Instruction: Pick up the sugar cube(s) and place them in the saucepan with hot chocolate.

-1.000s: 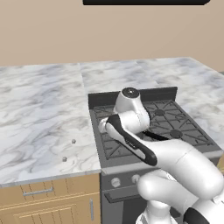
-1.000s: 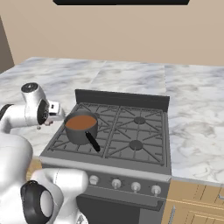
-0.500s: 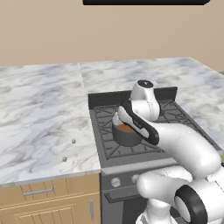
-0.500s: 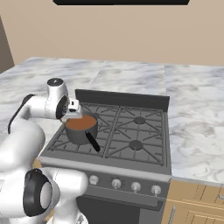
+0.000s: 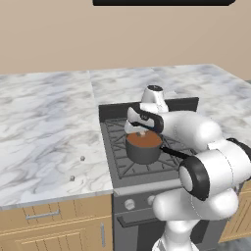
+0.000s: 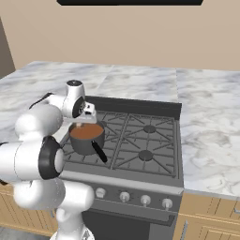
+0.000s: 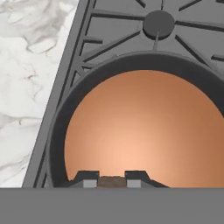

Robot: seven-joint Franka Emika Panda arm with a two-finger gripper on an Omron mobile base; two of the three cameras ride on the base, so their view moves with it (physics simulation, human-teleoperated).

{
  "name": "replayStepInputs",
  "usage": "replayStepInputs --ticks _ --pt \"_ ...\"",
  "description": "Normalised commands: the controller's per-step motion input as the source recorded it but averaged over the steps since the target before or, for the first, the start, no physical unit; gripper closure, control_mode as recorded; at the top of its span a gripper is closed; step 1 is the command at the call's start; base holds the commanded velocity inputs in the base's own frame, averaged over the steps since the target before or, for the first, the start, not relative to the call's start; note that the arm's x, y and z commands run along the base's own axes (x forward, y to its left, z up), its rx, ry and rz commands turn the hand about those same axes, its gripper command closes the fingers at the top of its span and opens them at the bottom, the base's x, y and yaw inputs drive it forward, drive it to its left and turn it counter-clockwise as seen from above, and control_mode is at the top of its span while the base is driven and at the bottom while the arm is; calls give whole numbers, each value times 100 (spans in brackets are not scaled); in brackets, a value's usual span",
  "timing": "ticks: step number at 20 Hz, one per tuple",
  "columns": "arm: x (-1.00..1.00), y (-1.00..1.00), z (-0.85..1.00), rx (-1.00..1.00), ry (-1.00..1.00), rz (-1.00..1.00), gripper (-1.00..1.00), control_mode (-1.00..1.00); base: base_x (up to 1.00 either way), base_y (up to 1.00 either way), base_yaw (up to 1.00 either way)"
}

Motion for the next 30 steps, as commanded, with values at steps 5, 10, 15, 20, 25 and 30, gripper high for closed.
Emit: replayStepInputs --ticks 5,10,15,20,25,30 --pt "13 -2 -14 0 2 0 100 -100 0 0 0" --pt "4 -8 -24 0 0 0 100 -100 0 0 0" --pt "0 -1 -8 0 0 0 100 -100 0 0 0" --pt "1 0 -11 0 0 0 100 -100 0 0 0" --pt "3 0 -11 0 0 0 100 -100 0 0 0" --pt "4 0 -11 0 0 0 100 -100 0 0 0"
